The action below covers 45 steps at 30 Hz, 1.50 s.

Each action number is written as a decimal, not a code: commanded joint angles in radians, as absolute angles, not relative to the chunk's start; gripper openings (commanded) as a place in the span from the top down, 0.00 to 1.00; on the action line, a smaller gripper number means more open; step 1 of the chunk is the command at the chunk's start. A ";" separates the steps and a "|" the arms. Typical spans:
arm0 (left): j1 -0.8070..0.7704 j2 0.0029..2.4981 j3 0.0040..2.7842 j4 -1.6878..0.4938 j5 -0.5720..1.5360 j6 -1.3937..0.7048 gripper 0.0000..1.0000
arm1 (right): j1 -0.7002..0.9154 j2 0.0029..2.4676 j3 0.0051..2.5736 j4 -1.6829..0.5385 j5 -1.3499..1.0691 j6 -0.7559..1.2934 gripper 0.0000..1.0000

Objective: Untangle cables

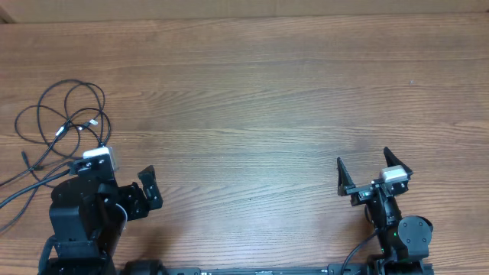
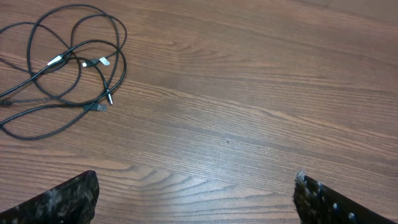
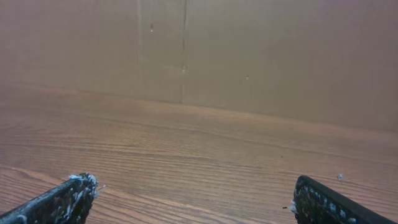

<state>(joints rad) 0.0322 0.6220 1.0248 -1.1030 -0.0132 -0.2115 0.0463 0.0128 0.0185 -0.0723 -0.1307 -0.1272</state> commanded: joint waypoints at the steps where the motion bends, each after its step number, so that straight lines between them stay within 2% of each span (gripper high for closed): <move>1: 0.024 0.622 1.018 -1.103 -0.026 -0.232 0.00 | 0.042 0.003 0.008 -0.072 -0.124 -0.120 0.00; 8: 0.024 0.584 1.000 -1.104 -0.038 -0.215 0.00 | 0.042 0.003 0.008 -0.072 -0.124 -0.120 0.00; 12: 0.024 0.496 0.869 -1.041 -0.033 -0.210 0.00 | 0.042 0.003 0.008 -0.072 -0.124 -0.120 0.00; 25: 0.024 0.216 0.361 -0.422 0.104 -0.217 0.01 | 0.042 0.003 0.008 -0.072 -0.124 -0.120 0.00; 35: 0.024 0.011 0.115 -0.004 0.106 -0.192 0.01 | 0.042 0.003 0.008 -0.072 -0.124 -0.120 0.00; 41: 0.024 0.004 0.006 0.282 0.051 -0.118 0.00 | 0.042 0.003 0.008 -0.072 -0.124 -0.120 0.00; 45: 0.024 0.004 0.005 0.263 0.033 -0.119 0.00 | 0.042 0.003 0.008 -0.072 -0.124 -0.120 0.00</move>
<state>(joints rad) 0.0322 0.0151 0.0174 0.2710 0.0654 -0.1532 0.0463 0.0128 0.0185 -0.0757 -0.1303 -0.1268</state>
